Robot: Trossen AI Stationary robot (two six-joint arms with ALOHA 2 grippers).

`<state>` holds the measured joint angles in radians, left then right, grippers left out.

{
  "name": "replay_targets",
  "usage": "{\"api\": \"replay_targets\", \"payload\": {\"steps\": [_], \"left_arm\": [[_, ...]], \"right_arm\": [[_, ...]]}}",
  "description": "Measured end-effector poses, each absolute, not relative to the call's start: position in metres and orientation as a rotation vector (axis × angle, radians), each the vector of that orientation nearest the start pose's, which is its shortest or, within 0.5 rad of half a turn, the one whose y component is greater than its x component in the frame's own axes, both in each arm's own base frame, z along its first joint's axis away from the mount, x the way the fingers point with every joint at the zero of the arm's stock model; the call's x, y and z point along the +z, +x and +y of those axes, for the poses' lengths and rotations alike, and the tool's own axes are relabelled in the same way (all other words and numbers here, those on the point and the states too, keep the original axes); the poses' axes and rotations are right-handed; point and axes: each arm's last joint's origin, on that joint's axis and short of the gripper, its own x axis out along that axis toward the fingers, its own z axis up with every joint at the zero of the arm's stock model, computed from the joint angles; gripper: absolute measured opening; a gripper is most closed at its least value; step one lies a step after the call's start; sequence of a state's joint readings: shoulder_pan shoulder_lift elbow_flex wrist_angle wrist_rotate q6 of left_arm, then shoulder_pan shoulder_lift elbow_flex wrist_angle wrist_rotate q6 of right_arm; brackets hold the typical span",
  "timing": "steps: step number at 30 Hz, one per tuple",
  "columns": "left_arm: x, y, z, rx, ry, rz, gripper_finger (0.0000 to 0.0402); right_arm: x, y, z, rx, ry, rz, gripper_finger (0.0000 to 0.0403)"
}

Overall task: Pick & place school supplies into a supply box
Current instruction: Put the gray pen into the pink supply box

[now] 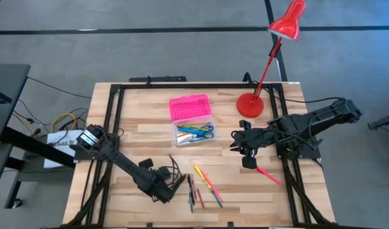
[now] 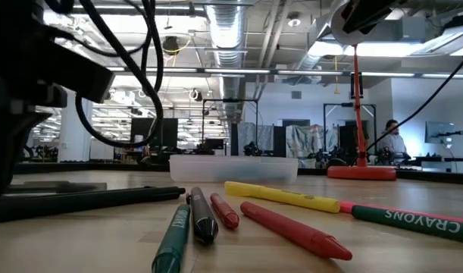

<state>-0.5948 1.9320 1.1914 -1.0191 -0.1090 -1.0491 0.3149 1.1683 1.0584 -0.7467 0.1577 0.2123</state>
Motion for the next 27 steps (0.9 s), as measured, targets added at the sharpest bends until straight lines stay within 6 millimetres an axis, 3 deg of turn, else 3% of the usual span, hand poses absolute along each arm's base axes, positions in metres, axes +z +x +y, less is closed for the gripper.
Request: {"api": "replay_targets", "payload": {"steps": [6,16,27], "left_arm": [[0.134,0.271,-0.160,0.470,-0.111,1.616,0.0006],[0.133,0.283,-0.145,0.239,0.074,1.642,0.0008],[0.138,0.293,-0.127,0.189,0.069,1.626,0.0007]], "right_arm": [[0.306,0.220,0.067,0.058,-0.001,0.843,0.0054],[0.306,0.220,0.067,0.051,0.016,0.844,0.0054],[0.306,0.216,0.078,0.095,0.001,0.844,0.0054]]}}
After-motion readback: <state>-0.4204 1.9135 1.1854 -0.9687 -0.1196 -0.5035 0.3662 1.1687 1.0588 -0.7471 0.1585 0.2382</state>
